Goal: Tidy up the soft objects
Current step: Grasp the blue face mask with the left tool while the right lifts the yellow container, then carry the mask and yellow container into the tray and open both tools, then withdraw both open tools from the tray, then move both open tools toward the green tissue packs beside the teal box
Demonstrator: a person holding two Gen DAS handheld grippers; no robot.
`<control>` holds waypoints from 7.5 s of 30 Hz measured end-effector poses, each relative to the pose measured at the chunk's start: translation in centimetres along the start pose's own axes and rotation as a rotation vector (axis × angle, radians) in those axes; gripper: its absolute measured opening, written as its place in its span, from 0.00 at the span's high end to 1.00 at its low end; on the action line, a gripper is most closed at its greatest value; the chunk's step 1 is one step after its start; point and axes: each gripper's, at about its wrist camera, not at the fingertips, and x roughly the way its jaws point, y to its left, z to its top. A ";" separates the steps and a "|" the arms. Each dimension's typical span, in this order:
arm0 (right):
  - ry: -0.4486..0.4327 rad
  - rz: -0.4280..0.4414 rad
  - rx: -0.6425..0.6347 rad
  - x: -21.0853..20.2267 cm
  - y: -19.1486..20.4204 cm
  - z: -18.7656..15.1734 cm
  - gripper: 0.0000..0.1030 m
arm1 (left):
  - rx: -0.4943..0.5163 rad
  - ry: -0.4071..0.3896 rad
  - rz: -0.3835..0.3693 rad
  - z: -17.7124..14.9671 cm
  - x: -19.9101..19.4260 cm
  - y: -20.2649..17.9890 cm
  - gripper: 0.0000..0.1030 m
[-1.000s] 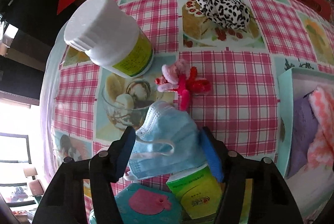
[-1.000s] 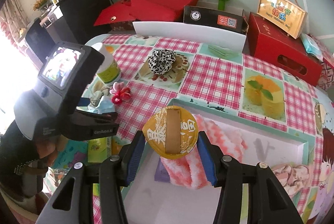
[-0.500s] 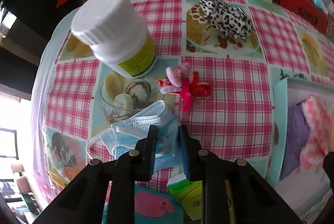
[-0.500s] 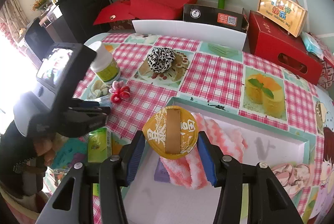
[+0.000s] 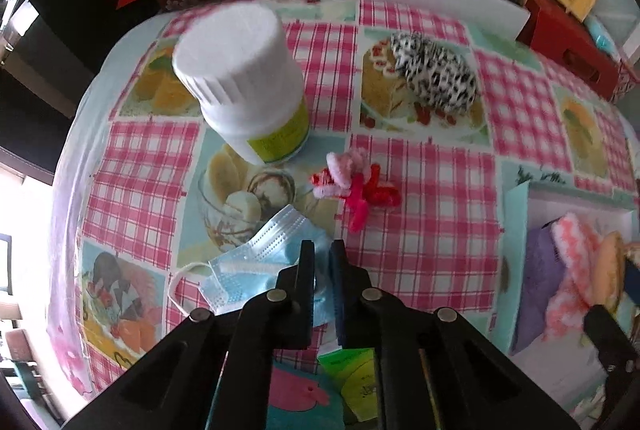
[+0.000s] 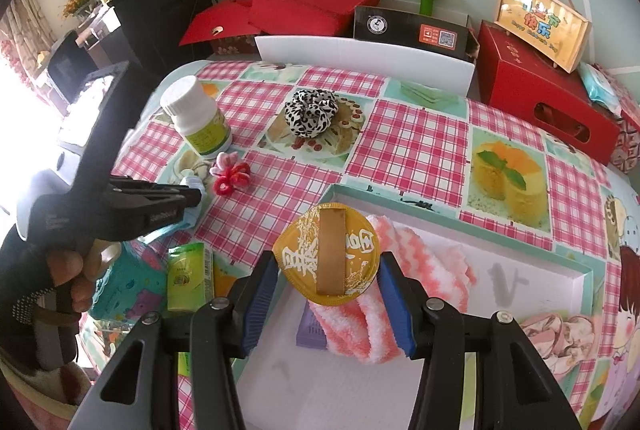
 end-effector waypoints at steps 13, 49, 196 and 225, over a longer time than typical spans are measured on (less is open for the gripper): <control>-0.027 0.007 0.021 -1.1 -0.6 0.1 0.47 | -0.041 -0.083 -0.026 0.6 -4.8 2.4 0.95; -0.087 0.057 0.100 -3.1 -2.8 0.0 0.47 | 0.240 0.210 -0.019 1.1 1.3 1.9 0.87; 0.018 -0.172 0.133 -5.9 -0.1 -8.8 0.00 | -0.180 -0.226 -0.258 -15.7 -12.2 1.5 0.02; 0.058 -0.124 0.120 -4.1 0.2 -9.0 0.00 | -0.311 -0.083 -0.176 -19.2 -6.9 4.1 0.08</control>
